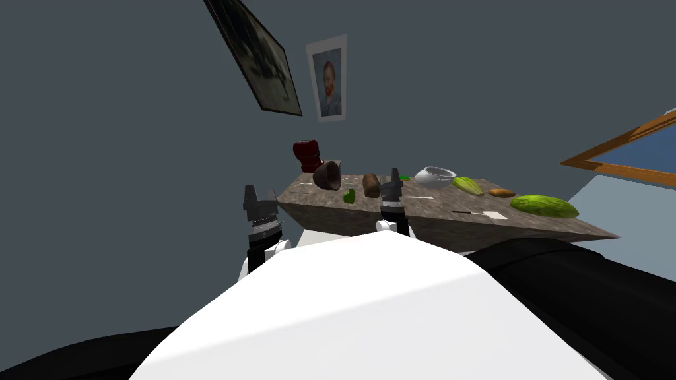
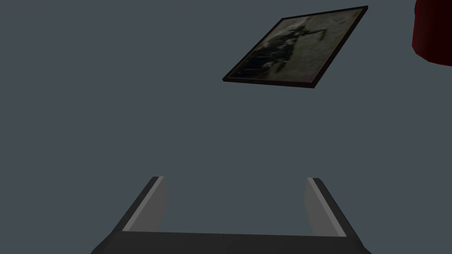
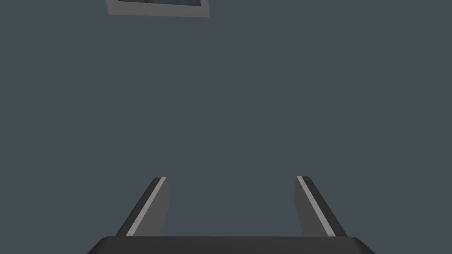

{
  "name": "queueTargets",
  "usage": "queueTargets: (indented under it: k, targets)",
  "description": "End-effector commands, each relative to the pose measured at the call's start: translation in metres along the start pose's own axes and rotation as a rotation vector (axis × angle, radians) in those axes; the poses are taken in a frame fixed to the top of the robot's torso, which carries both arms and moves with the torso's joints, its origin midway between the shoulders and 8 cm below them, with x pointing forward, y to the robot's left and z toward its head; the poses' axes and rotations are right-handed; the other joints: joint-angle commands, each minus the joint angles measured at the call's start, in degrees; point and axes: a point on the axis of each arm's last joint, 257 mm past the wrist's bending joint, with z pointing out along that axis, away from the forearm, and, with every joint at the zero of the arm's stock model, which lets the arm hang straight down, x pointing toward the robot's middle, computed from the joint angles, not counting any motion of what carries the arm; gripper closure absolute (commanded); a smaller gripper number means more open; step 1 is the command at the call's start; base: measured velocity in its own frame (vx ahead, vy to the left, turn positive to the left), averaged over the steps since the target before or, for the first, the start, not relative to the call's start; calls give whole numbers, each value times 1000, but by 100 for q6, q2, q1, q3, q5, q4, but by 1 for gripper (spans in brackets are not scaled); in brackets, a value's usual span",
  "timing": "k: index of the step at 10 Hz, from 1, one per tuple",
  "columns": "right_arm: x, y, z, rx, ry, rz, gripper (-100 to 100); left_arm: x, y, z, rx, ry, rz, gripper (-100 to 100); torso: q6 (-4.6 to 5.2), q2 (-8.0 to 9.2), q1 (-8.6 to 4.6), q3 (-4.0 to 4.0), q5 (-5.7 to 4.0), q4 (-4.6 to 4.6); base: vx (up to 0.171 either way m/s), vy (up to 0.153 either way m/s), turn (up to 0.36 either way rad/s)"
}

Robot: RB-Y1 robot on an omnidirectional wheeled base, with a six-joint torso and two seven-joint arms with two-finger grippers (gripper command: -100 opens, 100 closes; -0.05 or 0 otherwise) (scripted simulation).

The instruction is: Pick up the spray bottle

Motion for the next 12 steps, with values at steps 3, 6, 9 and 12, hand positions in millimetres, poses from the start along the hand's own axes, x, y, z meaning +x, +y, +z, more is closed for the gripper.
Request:
queueTargets:
  k: [3,6,9,12]
  targets:
    - [7,-18,2,35,63,-4,-100,0,0,0,0,0,0,0,1,18,-15,10,-3,4,-54,-30,-37]
    - [9,-49,7,98,95,17,-100,0,0,0,0,0,0,0,0,35,-37,20,-8,8,-112,-87,-63]
    - [8,-90,14,185,99,60,-100,0,0,0,0,0,0,0,1,63,-37,36,-9,14,-164,-96,-72]
    - [7,-126,17,265,89,107,-100,0,0,0,0,0,0,0,0,50,-35,30,-9,12,-131,-100,-45]
